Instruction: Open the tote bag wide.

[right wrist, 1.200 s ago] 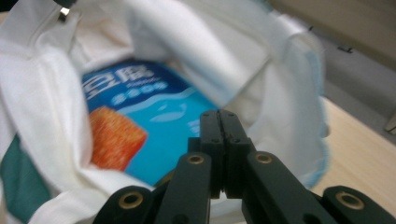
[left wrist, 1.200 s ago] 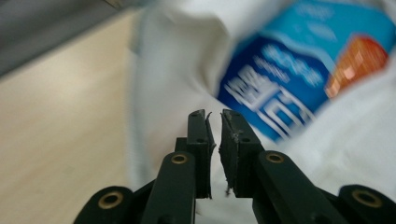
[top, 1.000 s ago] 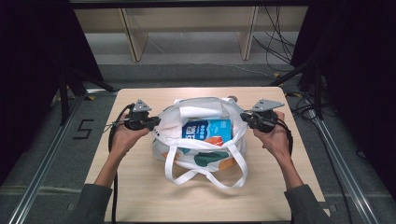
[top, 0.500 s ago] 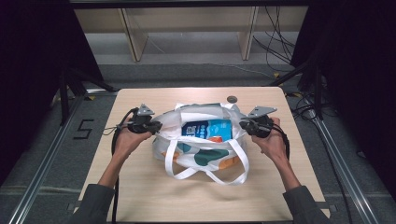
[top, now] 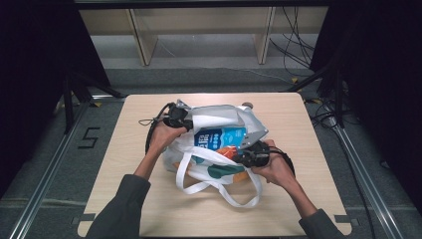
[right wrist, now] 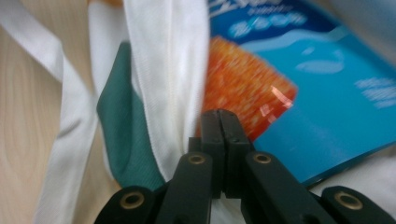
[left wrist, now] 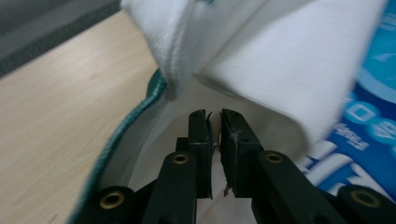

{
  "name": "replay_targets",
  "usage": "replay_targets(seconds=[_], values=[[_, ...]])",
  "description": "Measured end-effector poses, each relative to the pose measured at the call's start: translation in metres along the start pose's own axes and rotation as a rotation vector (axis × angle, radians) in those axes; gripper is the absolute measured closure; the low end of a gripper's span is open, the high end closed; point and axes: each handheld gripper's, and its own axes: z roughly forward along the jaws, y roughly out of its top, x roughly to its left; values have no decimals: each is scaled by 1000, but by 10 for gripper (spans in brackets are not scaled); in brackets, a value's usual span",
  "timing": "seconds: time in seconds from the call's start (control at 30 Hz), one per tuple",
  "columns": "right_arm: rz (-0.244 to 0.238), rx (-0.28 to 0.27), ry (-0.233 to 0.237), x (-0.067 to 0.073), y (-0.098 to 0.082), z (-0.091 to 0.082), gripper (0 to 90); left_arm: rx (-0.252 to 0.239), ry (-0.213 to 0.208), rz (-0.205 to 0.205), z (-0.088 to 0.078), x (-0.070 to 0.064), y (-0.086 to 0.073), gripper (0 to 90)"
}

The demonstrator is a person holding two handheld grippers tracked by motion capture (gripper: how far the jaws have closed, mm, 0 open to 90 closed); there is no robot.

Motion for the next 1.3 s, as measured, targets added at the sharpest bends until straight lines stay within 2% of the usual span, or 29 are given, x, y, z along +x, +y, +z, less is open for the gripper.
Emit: replay_targets(seconds=[0.03,0.1,0.13,0.17,0.2,0.23,0.27,0.33,0.37,0.43,0.53,0.57,0.6,0.67,0.73,0.8,0.93,1.0,1.07,1.1,1.17,1.27,1.3], values=[[-6,4,12,0,-1,0,900,-3,-4,-12,2,2,-1,818],[-6,2,13,2,-3,1,900,-2,-14,-3,0,1,-1,819],[-8,3,13,2,-3,1,900,-3,-6,6,-3,0,-1,818],[9,4,-3,2,-2,-1,900,-1,-19,16,-7,-1,0,814],[2,-13,1,2,-1,-2,900,-14,-19,24,-15,-3,0,811],[2,-13,1,2,-1,-2,900,-14,-19,24,-15,-3,0,806],[-5,-26,-23,2,0,-4,900,-12,-30,27,-19,-4,0,806],[-5,-54,-34,1,2,-11,900,-27,-39,33,-31,-6,-2,801],[3,-83,-46,0,2,-13,900,-36,-56,33,-36,-7,-4,800],[-1,-101,-60,-4,2,-20,900,-54,-84,36,-47,-10,-8,799],[33,-140,-74,-7,0,-31,900,-83,-111,32,-61,-13,-17,794],[19,-154,-72,-8,-1,-33,900,-103,-133,23,-66,-13,-21,791],[44,-180,-89,-10,-4,-39,889,-112,-140,18,-69,-13,-24,788],[57,-190,-99,-10,-6,-42,886,-127,-139,15,-75,-14,-31,788],[51,-202,-108,-12,-9,-45,873,-135,-145,3,-79,-15,-36,780],[73,-209,-107,-13,-11,-46,860,-143,-154,1,-82,-16,-40,776],[78,-218,-121,-14,-11,-48,827,-175,-167,-13,-88,-17,-47,765],[76,-218,-117,-14,-11,-49,804,-183,-170,-14,-90,-18,-49,752],[95,-231,-128,-13,-12,-48,780,-182,-172,-3,-93,-18,-52,741],[83,-233,-139,-14,-11,-50,770,-198,-178,-14,-94,-19,-53,736],[99,-244,-143,-14,-12,-53,721,-216,-178,-19,-96,-20,-55,710],[118,-249,-146,-13,-12,-54,697,-215,-190,-15,-99,-21,-59,695],[111,-255,-157,-14,-13,-54,688,-221,-191,-19,-100,-22,-61,688]])
